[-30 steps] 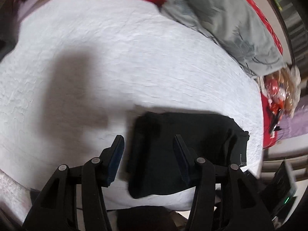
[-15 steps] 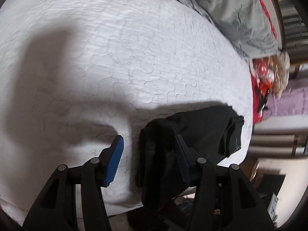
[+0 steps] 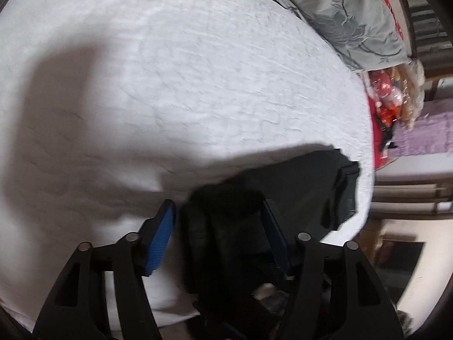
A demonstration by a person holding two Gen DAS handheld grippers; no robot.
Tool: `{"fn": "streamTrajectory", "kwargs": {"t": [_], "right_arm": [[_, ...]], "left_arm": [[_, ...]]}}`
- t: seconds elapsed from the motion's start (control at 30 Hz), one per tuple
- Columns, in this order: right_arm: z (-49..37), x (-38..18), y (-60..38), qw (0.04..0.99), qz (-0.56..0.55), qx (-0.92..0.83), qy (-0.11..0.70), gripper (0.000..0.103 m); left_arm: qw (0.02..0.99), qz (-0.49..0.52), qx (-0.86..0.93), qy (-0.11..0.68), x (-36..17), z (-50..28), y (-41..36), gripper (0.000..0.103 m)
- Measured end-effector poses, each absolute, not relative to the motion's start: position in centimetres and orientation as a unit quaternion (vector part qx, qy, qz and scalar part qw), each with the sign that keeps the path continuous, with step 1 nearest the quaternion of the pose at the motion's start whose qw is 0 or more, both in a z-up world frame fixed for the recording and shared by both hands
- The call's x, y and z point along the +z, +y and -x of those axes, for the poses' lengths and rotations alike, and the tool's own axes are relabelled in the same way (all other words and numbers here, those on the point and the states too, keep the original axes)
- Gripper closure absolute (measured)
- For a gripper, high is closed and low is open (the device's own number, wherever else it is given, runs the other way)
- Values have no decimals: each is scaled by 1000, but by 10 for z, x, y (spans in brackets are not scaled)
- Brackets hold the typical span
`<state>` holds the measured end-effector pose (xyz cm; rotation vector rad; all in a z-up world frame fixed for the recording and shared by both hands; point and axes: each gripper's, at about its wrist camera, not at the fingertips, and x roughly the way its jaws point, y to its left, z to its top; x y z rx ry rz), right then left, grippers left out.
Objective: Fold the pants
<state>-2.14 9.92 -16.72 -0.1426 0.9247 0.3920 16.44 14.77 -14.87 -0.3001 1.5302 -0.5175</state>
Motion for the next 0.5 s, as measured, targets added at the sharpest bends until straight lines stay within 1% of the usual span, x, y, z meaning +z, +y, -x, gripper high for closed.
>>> {"fn": "streamTrajectory", "kwargs": {"t": [0.03,0.07,0.1,0.13,0.23,0.5], "right_arm": [[19,-166,94,873,58,195,443,54],[18,-164,90,872,52,200,445,64],[18,-162,87,870,49,203,447,68],[18,-160,82,869,41,207,448,71],[23,-149,65,870,16,217,443,73],[38,-115,19,881,-31,231,412,73]], "left_arm": [[686,134,-220,681,-148,-164,148,55],[691,137,-210,678,-147,-162,149,62],[691,148,-207,676,-146,-161,151,65],[689,167,-206,674,-144,-160,154,66],[690,201,-209,663,-130,-152,158,67],[697,213,-210,651,-91,-141,120,67]]}}
